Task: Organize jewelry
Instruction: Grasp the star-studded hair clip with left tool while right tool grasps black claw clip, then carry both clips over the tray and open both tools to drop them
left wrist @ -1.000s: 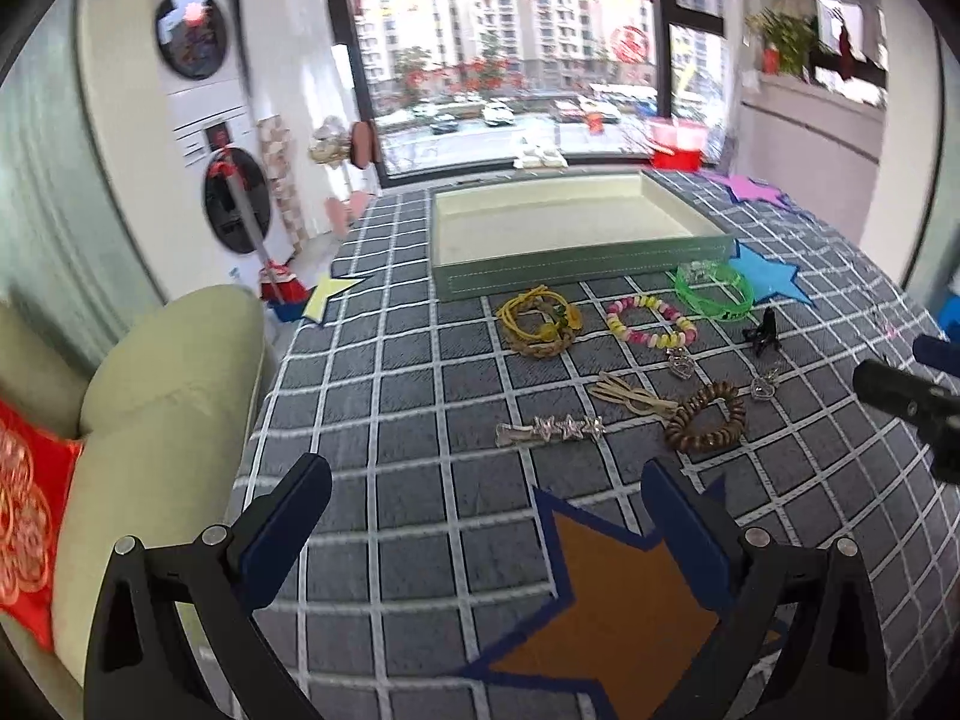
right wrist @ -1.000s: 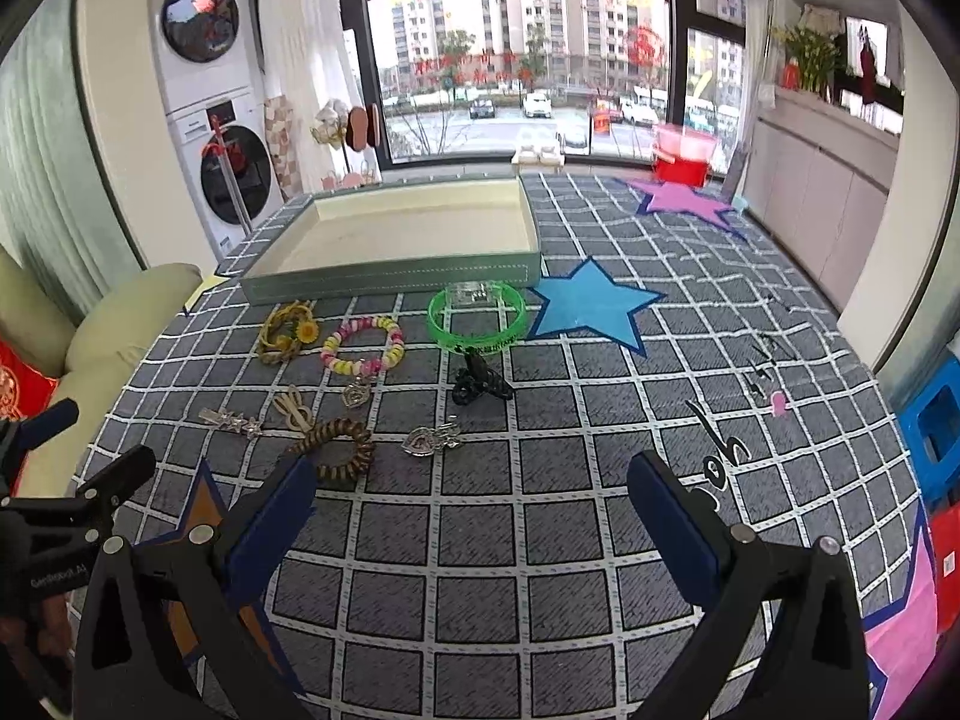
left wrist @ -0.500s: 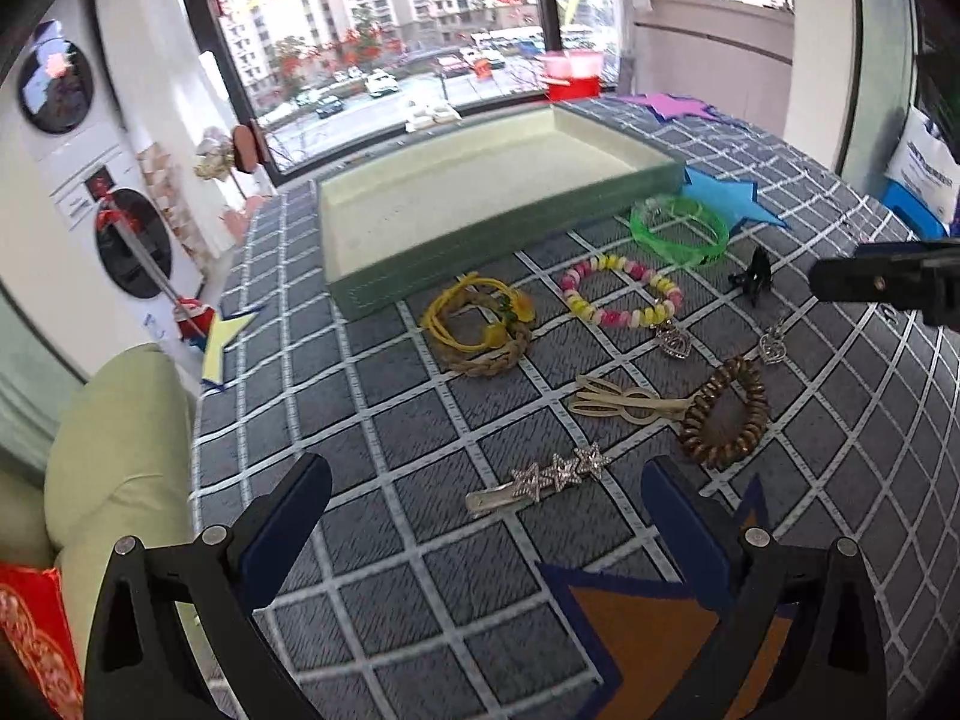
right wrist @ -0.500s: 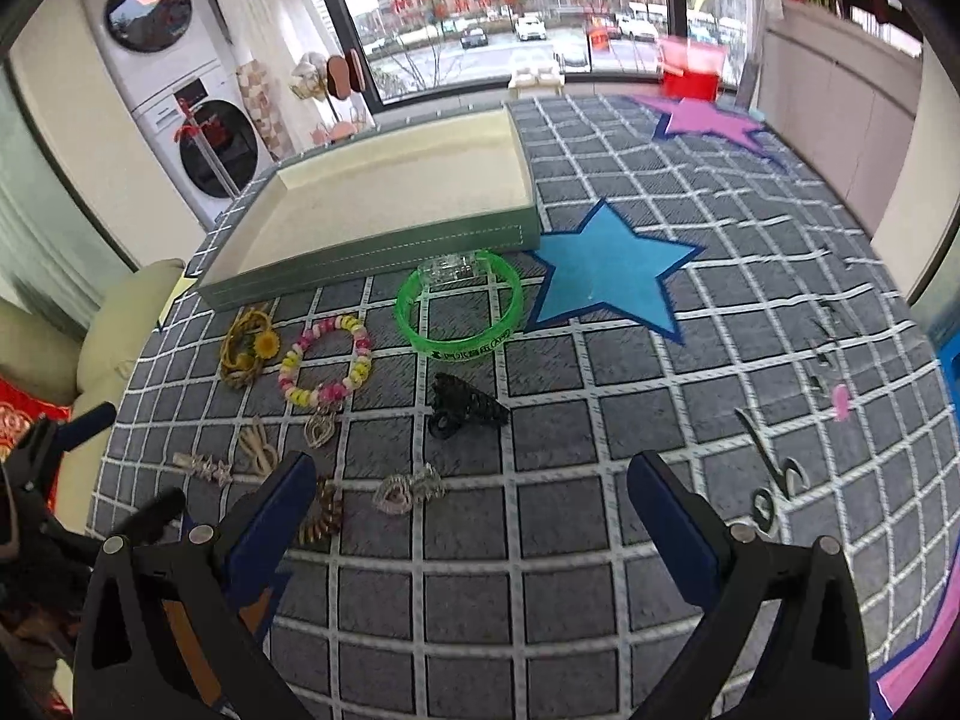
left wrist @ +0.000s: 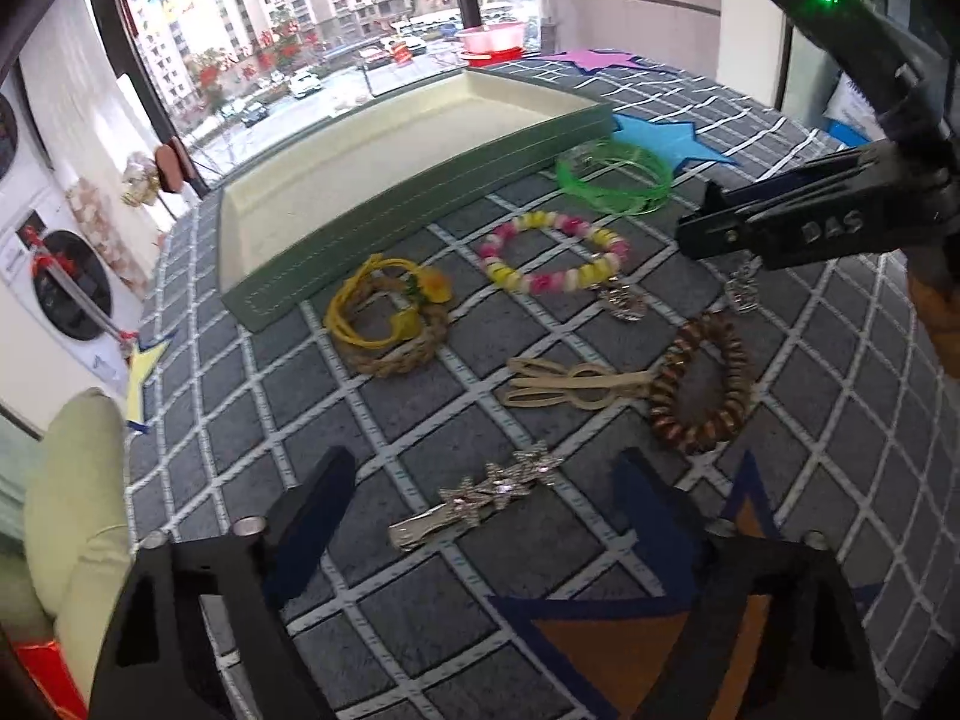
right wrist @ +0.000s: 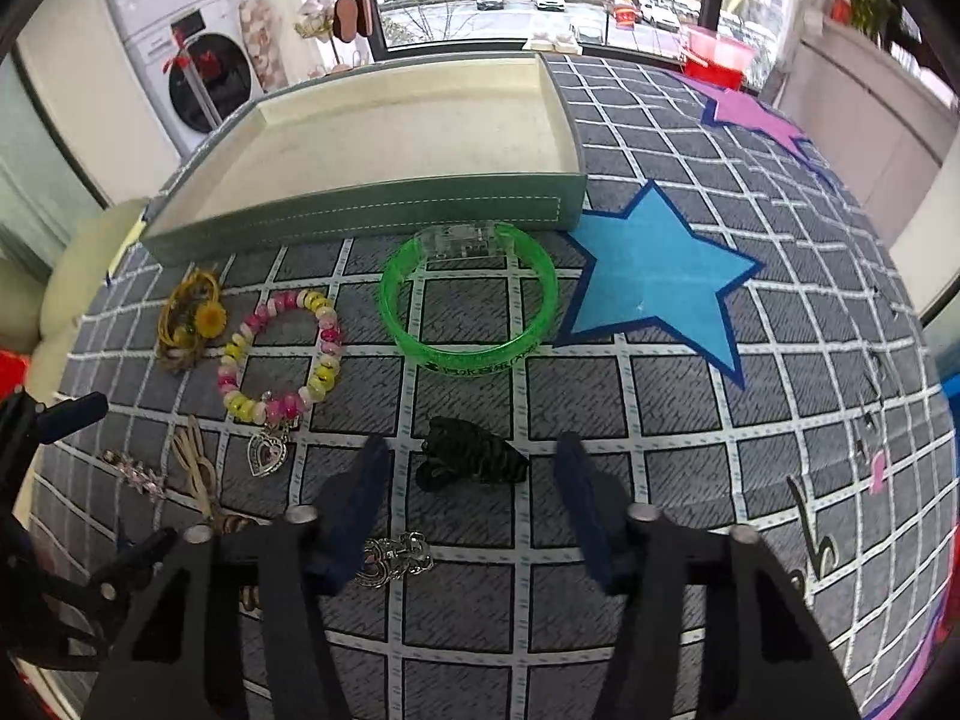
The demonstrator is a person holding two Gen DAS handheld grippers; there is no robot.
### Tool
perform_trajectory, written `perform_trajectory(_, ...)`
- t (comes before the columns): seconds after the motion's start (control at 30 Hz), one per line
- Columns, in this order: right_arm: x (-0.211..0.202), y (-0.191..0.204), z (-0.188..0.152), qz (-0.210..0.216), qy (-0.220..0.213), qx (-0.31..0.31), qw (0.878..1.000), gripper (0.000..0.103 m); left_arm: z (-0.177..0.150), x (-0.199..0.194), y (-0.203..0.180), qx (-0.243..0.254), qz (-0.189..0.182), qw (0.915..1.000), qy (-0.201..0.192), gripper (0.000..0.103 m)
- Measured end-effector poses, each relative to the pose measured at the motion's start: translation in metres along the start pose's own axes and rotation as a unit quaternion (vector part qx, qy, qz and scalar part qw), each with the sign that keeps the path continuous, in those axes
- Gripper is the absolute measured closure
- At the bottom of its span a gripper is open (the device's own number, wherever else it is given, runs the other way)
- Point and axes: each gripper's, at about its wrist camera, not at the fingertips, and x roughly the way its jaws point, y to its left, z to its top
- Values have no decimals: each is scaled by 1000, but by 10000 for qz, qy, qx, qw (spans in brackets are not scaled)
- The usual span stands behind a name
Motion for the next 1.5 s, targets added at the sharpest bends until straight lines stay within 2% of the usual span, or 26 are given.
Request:
perform_trajectory(0.03, -1, 0, 0, -14, -1, -17, 10000, 61, 1, 0, 1, -69, -154, 9999, 19, 27)
perform_trajectory(0.07, -1, 0, -1, 22, -2, -2, 10000, 62, 2, 0, 1, -112, -260, 9996, 38, 33)
perform_trajectory(0.1, -1, 0, 0, 45, -12, 17, 10000, 62, 2, 0, 0, -132, -306, 9994, 42, 46)
perform_trajectory(0.23, -4, -2, -3, 73, -65, 95, 9999, 62, -1, -3, -4, -114, -242, 9996, -30, 49)
perform_trajectory(0.27, -6, -3, -3, 116, -83, 122, 9998, 62, -2, -4, -4, -160, -249, 9996, -42, 54)
perform_trajectory(0.47, -23, -10, 1, 377, -249, 271, 9986, 62, -10, -11, 8, -569, -186, 9982, -39, 53)
perform_trajectory(0.63, -40, -15, 16, 629, -403, 348, 9966, 62, -1, -24, 21, -907, -158, 9956, -189, 53)
perform_trajectory(0.77, -51, -19, 39, 861, -506, 423, 9941, 62, 18, -39, 33, -1111, -7, 9931, -381, 53)
perform_trajectory(1.0, -44, -20, 99, 993, -617, 427, 9922, 62, 79, -45, 77, -1742, 347, 9813, -744, 53)
perform_trajectory(1.1, -31, -18, 128, 1011, -610, 376, 9923, 62, 103, -35, 92, -1866, 362, 9785, -796, 53)
perform_trajectory(1.3, 4, -10, 177, 981, -569, 261, 9932, 62, 148, 18, 128, -2145, 519, 9731, -660, 53)
perform_trajectory(1.5, 52, -9, 199, 876, -341, 348, 9950, 62, 167, 73, 145, -2223, 798, 9709, -400, 53)
